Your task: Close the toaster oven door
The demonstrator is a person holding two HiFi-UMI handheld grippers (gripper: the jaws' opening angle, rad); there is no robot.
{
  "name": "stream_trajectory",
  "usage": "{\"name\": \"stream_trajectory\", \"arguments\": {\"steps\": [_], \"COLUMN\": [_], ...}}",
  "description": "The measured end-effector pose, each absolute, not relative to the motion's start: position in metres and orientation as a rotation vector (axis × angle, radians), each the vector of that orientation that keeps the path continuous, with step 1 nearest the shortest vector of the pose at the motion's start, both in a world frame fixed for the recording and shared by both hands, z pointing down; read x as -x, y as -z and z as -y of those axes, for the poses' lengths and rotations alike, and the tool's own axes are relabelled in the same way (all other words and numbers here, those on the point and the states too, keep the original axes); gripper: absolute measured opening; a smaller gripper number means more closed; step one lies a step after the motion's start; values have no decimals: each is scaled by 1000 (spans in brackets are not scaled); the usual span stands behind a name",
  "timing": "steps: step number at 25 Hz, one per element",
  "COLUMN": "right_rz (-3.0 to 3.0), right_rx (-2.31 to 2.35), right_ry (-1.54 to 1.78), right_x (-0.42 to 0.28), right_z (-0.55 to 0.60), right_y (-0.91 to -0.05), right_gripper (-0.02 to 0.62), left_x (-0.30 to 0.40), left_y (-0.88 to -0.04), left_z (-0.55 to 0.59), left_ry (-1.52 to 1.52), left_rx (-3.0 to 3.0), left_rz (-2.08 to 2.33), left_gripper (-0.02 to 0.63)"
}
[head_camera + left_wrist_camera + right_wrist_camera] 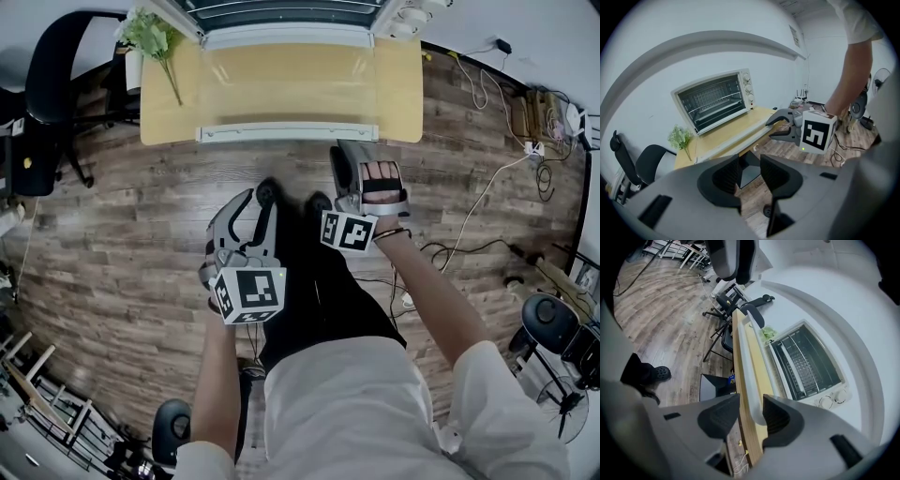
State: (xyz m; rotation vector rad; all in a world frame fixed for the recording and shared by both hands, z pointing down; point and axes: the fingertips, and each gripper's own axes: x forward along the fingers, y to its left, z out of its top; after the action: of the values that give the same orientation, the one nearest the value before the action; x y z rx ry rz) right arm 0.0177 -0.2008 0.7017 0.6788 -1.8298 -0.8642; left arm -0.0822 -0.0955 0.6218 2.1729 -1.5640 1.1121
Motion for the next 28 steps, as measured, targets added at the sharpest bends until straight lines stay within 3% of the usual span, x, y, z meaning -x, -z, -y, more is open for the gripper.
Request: {"name": "stream_trajectory", "arguments": {"steps": [9, 14, 28], "right_rz": [1780, 1771, 1788], "right_rx": [-724, -745, -733], "right_ry": [937, 956, 956], "right_x": [-19, -20, -20], "right_z": [209, 214, 214], "right_y": [-709, -707, -702], "right_gripper": [130, 83, 77], "left_x": [85, 85, 85], "left_y": [-626, -626, -625], "left_z": [96, 100, 106], "left_ry": [-1117, -1114, -1104], "left_rx": [-2152, -2146, -2134], "left_rz": [1569, 1571, 1582], "left_gripper": [138, 138, 138]}}
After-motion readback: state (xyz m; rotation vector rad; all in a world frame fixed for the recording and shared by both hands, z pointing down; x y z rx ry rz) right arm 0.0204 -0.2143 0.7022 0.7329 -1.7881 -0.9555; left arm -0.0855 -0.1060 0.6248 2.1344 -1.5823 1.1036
